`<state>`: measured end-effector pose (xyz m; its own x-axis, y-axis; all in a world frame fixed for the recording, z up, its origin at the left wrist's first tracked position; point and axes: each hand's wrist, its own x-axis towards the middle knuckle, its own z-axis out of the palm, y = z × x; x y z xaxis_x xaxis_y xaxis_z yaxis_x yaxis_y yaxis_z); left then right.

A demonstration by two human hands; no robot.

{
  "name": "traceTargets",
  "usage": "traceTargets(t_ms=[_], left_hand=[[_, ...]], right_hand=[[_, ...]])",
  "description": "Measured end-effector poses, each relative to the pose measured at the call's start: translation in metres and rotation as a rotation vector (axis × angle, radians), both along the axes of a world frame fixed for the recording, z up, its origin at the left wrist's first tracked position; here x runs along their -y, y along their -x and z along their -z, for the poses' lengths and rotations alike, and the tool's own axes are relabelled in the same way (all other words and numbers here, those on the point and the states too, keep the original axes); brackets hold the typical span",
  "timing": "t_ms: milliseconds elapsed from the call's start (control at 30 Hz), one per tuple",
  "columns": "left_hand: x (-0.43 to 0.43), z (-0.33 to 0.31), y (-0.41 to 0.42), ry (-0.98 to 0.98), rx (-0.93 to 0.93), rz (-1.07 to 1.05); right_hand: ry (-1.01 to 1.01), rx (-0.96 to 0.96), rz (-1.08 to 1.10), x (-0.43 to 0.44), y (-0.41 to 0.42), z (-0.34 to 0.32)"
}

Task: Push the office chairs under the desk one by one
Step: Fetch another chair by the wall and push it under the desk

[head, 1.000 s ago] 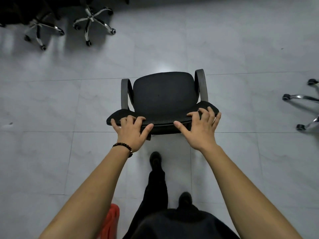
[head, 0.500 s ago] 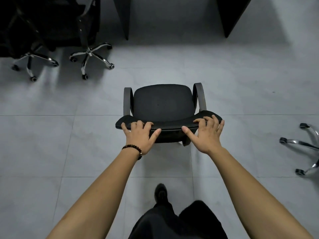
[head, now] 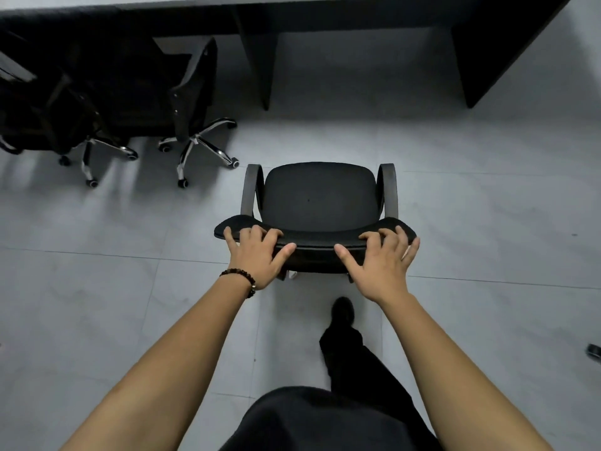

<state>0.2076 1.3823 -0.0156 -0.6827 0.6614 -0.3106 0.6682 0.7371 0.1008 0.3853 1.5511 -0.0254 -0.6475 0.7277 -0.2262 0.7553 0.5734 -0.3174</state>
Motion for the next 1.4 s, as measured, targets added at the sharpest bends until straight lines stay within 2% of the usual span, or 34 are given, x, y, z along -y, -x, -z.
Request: traceTargets(t_ms=[433, 700, 900, 1167, 1400], left_hand=[[-0.183, 0.002, 0.18, 0.005, 0.04, 0.0], [-0.29, 0.0, 0.288, -0.027, 0.004, 0.116], [-0.36, -0.005, 0.39, -0.011, 0.067, 0.175], [-0.404, 0.002, 0.456, -0.055, 0.054, 0.153], [-0.417, 0.002, 0.472, -0.064, 0.074, 0.022]], right_hand=[[0.031, 0.109, -0.002, -0.182, 0.177, -0.007], [0.059, 0.124, 0.114, -0.276, 0.276, -0.01], [0.096, 0.164, 0.184, -0.333, 0.364, -0.015], [0.077, 0.109, 0.168, -0.374, 0.43, -0.01], [0.054, 0.076, 0.055, -0.411, 0.463, -0.008]])
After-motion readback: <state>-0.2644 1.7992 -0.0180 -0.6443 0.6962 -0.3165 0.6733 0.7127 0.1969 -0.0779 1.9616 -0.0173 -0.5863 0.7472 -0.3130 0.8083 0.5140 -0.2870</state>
